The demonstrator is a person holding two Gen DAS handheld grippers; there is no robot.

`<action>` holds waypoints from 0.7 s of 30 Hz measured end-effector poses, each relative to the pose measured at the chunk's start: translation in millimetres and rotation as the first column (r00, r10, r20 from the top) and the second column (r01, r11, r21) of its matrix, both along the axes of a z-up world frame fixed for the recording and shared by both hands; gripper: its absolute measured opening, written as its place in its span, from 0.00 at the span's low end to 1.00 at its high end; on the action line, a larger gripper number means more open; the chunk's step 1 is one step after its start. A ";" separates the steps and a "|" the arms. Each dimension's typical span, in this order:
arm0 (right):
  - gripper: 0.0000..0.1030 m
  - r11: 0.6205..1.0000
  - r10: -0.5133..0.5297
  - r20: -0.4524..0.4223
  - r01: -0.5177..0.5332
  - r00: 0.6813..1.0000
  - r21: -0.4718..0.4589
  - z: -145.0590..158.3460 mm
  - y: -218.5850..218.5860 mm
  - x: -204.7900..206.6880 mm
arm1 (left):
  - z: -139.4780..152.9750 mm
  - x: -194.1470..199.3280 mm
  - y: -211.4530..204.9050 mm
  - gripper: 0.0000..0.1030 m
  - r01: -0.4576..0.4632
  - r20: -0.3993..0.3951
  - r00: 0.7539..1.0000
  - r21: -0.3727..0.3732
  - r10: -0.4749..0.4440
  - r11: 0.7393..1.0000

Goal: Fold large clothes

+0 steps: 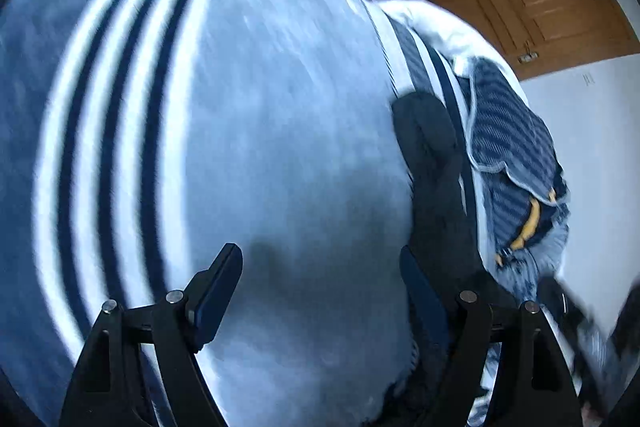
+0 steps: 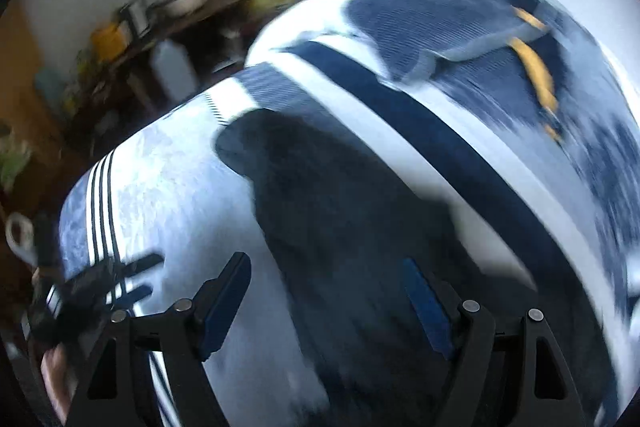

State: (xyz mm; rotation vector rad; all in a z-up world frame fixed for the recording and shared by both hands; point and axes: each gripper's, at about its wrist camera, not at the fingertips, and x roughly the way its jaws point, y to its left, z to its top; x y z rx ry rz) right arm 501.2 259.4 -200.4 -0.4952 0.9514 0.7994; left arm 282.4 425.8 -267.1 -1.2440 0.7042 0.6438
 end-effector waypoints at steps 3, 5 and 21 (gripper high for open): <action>0.79 0.998 0.058 -0.008 -0.058 0.998 -0.039 -28.8 58.5 16.5 | -4.0 -6.4 14.2 0.79 -0.039 0.009 0.999 -0.028 0.040 0.999; 0.79 0.993 0.066 0.017 -0.064 0.998 -0.098 -55.5 95.3 25.5 | -4.6 -10.5 20.9 0.79 -0.067 -0.010 0.998 -0.022 0.067 0.998; 0.08 0.962 -0.126 -0.019 0.127 0.992 0.242 19.6 40.5 10.2 | 20.0 19.3 2.0 0.79 0.066 0.103 0.992 0.099 -0.076 0.993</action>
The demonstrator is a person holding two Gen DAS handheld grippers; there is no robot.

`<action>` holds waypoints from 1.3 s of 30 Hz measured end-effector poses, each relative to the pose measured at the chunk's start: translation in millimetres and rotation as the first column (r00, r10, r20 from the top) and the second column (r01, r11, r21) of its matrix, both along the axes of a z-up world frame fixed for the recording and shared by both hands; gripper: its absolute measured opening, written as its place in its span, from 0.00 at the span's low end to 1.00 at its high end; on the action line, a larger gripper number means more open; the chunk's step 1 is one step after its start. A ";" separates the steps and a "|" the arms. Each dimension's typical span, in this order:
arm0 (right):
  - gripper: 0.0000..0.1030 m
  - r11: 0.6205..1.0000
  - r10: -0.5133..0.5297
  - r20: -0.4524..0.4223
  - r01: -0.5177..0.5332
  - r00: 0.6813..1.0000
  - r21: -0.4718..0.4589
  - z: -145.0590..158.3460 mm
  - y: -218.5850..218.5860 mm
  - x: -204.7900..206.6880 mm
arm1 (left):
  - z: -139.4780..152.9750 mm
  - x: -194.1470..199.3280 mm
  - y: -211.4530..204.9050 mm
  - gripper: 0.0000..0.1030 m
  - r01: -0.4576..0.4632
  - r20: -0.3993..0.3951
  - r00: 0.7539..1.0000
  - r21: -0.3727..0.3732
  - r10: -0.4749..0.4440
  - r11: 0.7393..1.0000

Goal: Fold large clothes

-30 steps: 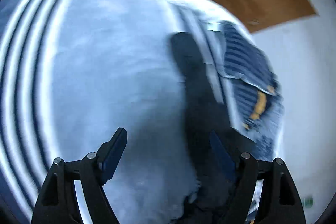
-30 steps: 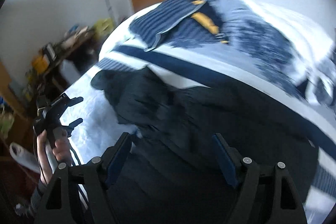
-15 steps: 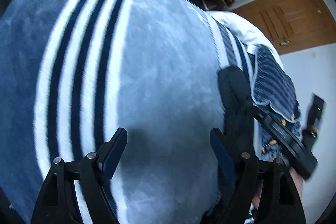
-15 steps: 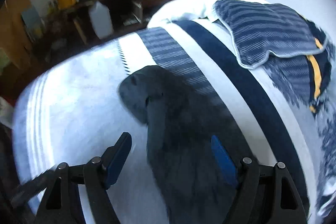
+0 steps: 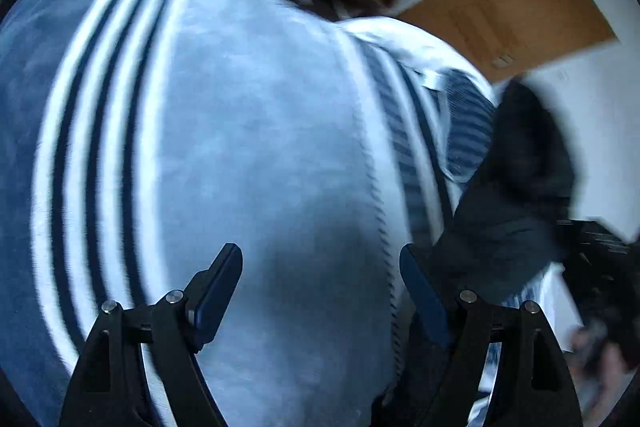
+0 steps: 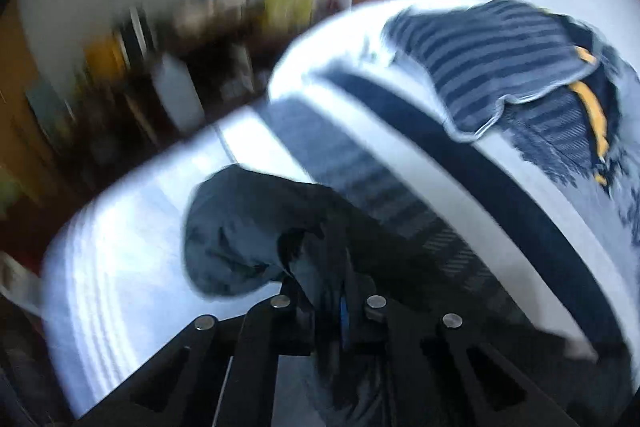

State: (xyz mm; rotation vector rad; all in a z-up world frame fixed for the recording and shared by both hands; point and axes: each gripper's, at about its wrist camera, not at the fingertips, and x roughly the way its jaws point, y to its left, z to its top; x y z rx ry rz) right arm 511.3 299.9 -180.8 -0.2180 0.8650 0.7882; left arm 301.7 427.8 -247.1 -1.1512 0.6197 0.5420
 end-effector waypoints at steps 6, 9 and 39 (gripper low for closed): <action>0.07 0.965 -0.103 -0.003 0.101 0.995 0.241 97.6 -119.7 -19.6 | 15.3 19.8 -32.8 0.79 0.129 0.061 0.989 0.063 -0.133 0.990; 0.07 0.907 -0.201 -0.037 0.200 0.979 0.371 123.6 -196.5 -33.6 | 21.4 31.0 -53.0 0.79 0.191 0.089 0.976 0.068 -0.196 0.979; 0.14 0.457 -0.446 -0.638 0.773 0.627 0.440 -76.2 -631.2 -82.6 | 38.2 88.2 -347.4 0.79 0.766 -0.151 0.642 0.181 -0.752 0.617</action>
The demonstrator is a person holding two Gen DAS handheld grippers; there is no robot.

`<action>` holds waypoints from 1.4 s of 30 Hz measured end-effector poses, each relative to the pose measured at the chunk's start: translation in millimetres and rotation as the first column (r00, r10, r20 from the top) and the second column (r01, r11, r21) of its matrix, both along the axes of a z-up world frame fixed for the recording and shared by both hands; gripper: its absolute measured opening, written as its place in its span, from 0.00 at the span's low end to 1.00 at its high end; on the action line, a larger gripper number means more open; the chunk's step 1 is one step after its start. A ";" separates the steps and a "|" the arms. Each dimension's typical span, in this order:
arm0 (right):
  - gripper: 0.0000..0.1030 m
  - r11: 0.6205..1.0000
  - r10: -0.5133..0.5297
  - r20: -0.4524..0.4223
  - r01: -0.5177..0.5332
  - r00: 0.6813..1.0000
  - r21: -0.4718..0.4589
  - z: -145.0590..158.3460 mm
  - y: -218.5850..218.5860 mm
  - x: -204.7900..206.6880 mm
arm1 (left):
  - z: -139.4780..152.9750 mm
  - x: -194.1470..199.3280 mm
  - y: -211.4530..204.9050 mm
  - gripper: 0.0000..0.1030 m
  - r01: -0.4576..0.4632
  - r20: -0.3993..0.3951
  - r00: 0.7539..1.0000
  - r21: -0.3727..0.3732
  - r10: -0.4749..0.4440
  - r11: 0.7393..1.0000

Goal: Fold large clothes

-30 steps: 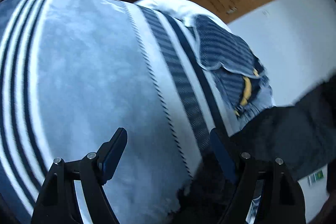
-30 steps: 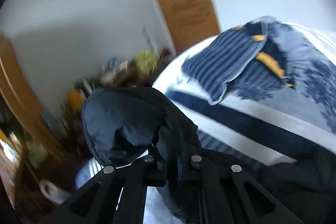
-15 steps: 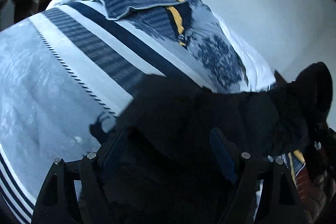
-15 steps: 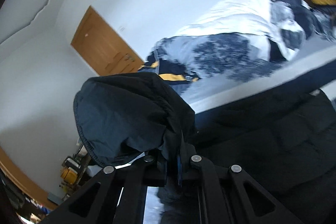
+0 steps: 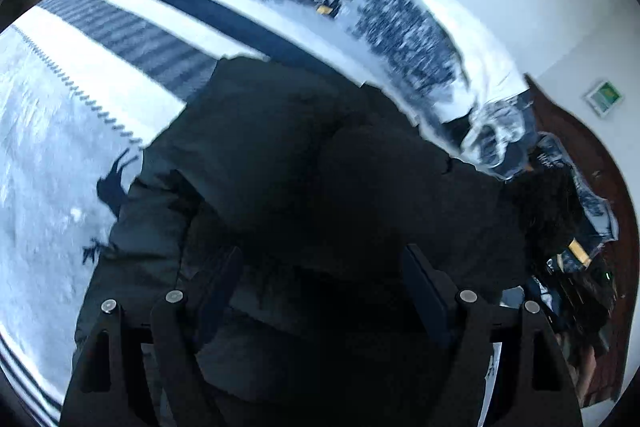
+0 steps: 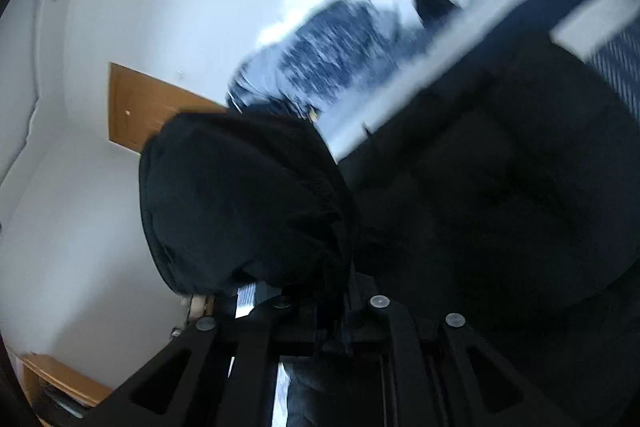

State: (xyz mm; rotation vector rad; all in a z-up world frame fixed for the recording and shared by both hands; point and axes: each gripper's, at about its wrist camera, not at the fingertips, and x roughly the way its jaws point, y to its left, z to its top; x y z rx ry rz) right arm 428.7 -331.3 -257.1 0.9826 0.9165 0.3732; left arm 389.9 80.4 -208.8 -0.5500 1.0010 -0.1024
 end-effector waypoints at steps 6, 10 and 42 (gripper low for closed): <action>0.78 0.999 -0.013 0.091 0.016 0.996 -0.040 66.9 -59.2 -95.8 | 38.7 -31.0 -27.4 0.79 -0.014 0.030 0.999 0.169 0.009 0.986; 0.78 0.990 0.053 0.143 -0.033 0.988 -0.133 147.8 -83.6 -180.1 | 65.8 -62.1 -42.4 0.79 -0.026 0.052 0.999 0.228 0.014 0.973; 0.47 0.998 -0.055 -0.053 0.054 0.997 -0.030 -39.1 -33.7 -15.6 | -52.0 39.5 36.0 0.43 -0.190 -0.091 0.979 -0.118 0.180 0.975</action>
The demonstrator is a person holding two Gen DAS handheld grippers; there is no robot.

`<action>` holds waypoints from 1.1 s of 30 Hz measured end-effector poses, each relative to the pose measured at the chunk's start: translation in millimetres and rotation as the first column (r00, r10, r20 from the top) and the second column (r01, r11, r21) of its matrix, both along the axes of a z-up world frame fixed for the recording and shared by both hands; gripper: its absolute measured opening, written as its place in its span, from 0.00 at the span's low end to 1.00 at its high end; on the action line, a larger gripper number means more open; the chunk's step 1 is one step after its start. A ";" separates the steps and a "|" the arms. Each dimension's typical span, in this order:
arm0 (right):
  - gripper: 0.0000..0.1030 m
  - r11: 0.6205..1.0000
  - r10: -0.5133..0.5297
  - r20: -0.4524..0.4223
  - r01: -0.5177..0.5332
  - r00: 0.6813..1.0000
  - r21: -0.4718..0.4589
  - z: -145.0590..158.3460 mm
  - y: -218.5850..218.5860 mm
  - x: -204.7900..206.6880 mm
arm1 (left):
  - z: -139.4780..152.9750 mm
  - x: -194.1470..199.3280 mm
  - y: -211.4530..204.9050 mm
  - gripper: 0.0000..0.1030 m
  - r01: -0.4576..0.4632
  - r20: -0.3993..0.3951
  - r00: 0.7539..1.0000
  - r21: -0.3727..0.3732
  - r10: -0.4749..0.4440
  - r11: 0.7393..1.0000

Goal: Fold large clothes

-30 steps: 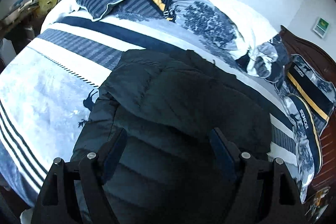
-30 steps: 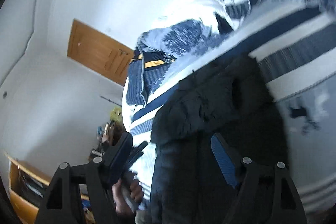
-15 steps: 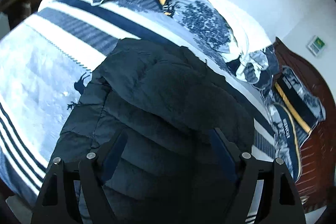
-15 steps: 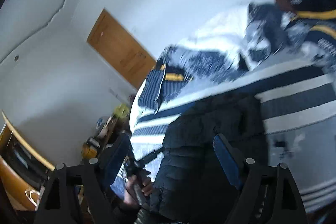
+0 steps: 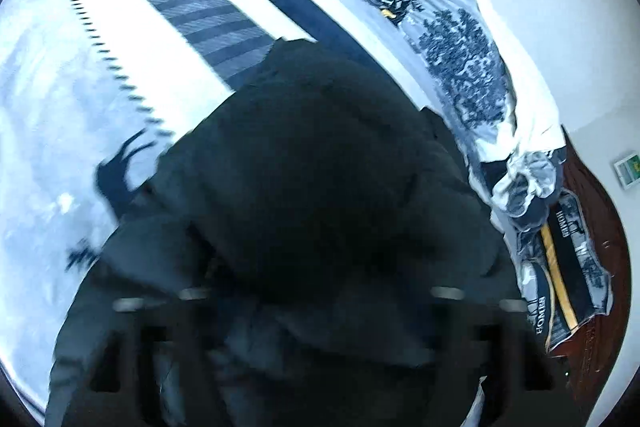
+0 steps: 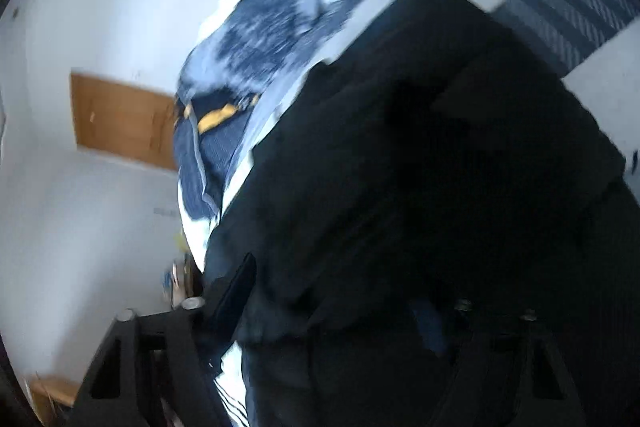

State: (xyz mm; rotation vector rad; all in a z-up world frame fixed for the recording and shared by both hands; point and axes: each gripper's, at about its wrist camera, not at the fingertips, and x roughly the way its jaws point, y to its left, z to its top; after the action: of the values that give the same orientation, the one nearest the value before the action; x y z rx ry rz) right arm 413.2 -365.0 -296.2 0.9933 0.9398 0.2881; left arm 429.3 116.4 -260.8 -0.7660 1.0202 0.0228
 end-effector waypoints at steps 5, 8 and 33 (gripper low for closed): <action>0.08 0.998 0.006 0.139 0.001 0.990 -0.055 20.9 -16.4 6.9 | 27.3 4.0 -8.9 0.10 0.029 0.143 0.989 0.052 -0.036 0.998; 0.05 0.994 -0.003 0.217 0.027 0.976 -0.106 47.3 -21.0 7.1 | 47.6 8.9 -22.6 0.08 0.050 0.202 0.977 0.122 -0.074 0.991; 0.19 0.952 -0.011 -0.051 -0.005 0.999 -0.306 5.7 -33.2 11.7 | 41.9 -37.4 -60.7 0.67 0.111 0.059 0.981 0.603 -0.183 0.790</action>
State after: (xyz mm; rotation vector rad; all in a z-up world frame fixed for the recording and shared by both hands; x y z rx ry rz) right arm 424.8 -398.2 -290.5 0.7190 0.9962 0.1086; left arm 391.9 55.7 -218.8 -0.1005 0.8863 0.1595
